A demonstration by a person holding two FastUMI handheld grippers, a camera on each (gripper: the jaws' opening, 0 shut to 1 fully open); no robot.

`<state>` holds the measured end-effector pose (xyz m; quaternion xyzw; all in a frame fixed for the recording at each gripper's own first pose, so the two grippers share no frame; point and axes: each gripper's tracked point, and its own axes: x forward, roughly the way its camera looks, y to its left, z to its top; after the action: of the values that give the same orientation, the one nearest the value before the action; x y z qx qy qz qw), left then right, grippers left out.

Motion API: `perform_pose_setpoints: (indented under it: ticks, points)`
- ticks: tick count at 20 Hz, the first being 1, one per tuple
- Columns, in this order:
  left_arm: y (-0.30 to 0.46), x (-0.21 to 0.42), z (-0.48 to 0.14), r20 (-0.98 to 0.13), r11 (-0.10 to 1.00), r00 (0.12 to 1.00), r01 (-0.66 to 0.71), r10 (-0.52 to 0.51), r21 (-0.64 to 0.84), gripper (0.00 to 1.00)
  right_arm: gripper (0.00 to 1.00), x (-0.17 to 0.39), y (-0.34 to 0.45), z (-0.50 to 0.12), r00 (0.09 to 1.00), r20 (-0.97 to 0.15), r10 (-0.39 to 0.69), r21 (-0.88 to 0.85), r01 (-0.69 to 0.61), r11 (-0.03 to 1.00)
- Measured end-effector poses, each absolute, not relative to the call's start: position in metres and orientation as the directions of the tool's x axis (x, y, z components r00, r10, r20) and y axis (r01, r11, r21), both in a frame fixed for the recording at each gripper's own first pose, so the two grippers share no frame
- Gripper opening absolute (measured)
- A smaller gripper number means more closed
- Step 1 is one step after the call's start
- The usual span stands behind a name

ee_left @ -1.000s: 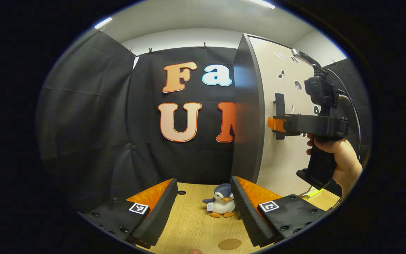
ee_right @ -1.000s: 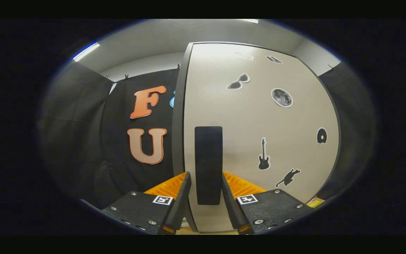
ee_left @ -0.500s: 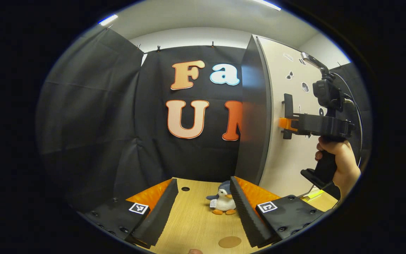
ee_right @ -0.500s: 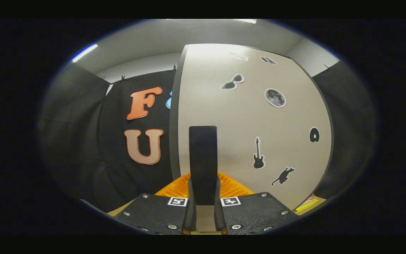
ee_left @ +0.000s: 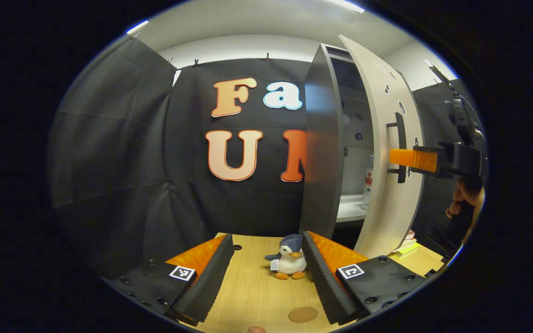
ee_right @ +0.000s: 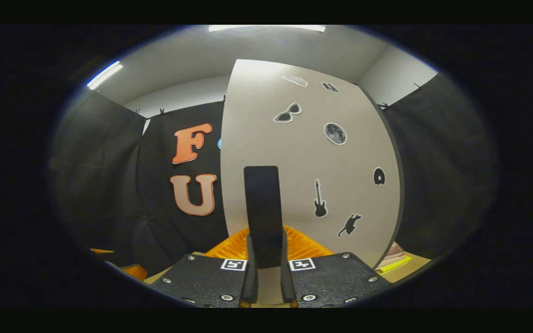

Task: Open the cabinet door with the right hand, grasp the bottle in the cabinet with the left hand and place it on the coaster, then close the cabinet door with the right hand.

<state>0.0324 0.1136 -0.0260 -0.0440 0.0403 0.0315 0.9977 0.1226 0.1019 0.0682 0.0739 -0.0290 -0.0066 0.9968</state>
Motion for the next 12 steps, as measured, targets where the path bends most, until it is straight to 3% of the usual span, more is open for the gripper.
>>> perform_pose_setpoints:
  ticks: [12]
  points:
    - [0.056,0.039,-0.011,-0.034,0.995,0.998,-0.052,0.049,-0.086,0.96,0.18,0.103,0.081,0.068,0.998,0.046,0.033,0.133,-0.039,0.990]
